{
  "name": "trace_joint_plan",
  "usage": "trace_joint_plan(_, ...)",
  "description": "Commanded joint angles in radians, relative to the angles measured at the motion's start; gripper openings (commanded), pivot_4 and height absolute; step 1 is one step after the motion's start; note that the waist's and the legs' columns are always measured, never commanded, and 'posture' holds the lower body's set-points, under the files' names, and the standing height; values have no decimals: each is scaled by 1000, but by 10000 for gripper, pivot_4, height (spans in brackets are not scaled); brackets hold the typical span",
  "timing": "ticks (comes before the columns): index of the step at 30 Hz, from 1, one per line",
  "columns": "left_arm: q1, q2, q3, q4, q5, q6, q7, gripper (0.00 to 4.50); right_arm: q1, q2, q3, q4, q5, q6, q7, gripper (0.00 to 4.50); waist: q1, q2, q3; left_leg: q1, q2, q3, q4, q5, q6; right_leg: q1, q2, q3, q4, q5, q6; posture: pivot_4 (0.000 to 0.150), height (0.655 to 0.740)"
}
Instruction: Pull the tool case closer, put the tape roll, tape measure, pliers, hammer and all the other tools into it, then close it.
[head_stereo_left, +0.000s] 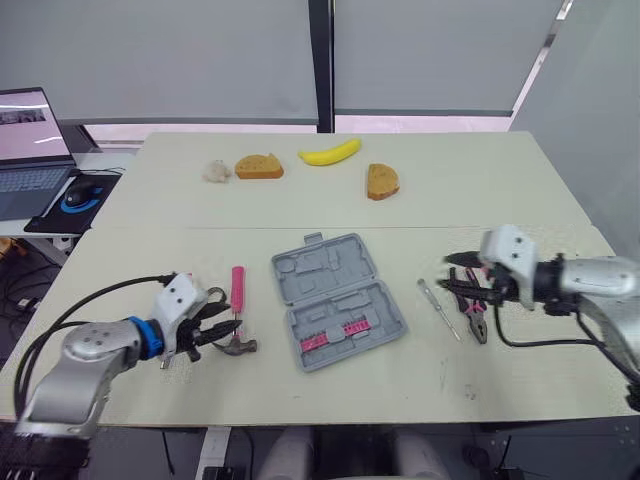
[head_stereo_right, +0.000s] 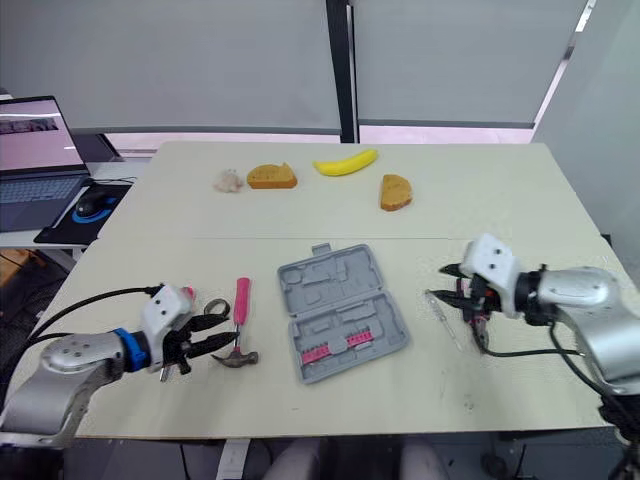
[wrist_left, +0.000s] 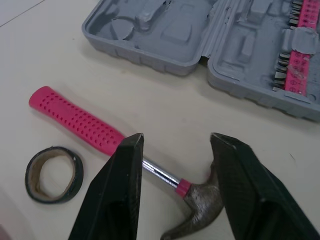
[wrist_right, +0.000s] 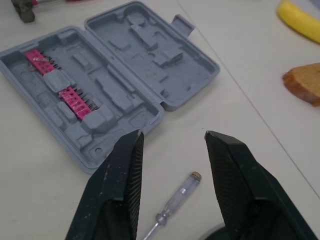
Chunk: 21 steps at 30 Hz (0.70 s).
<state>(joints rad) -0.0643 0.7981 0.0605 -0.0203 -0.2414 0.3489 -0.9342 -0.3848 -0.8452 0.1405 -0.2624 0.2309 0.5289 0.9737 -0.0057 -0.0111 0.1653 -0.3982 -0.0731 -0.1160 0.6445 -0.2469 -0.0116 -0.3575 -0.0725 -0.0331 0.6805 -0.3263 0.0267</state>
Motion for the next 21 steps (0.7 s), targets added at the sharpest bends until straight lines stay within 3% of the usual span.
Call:
trace_joint_plan(1, -60, -3, -65, 75, 68, -58, -8, 6161, -119, 70, 110, 117, -102, -34, -22, 11087, -4, 0, 0, 0, 0, 0, 0, 0, 0, 0, 0, 0, 0, 0, 0, 1500, 7400)
trace_joint_plan(3, -89, -18, -89, 119, 89, -77, -1, 79, -184, 123, 163, 218, -155, -70, -30, 6940, -7, 0, 0, 0, 0, 1, 0, 2, -3, -1, 0, 1, 0, 0, 0, 1500, 7400)
trace_joint_plan(7, -136, -60, -142, 178, 133, -95, 10, 0, -314, 254, 251, 527, -261, -181, -63, 193, -17, 0, 0, 1, -1, 1, 0, 2, -4, -1, 0, 1, 1, 0, 0, 1500, 7400)
trace_joint_plan(14, -188, -111, -185, 225, 170, -108, 21, 0, -465, 401, 284, 945, -358, -361, -87, 193, -24, 0, 0, 0, -1, 1, 0, 4, -7, -2, 1, 2, 2, 0, 0, 1500, 7400)
trace_joint_plan(21, -199, -142, -205, 228, 182, -99, 21, 0, -517, 474, 275, 1131, -395, -447, -66, 193, -29, 0, 0, 0, -1, 6, 0, 5, -8, -8, 1, 10, 9, 0, 0, 1500, 7400)
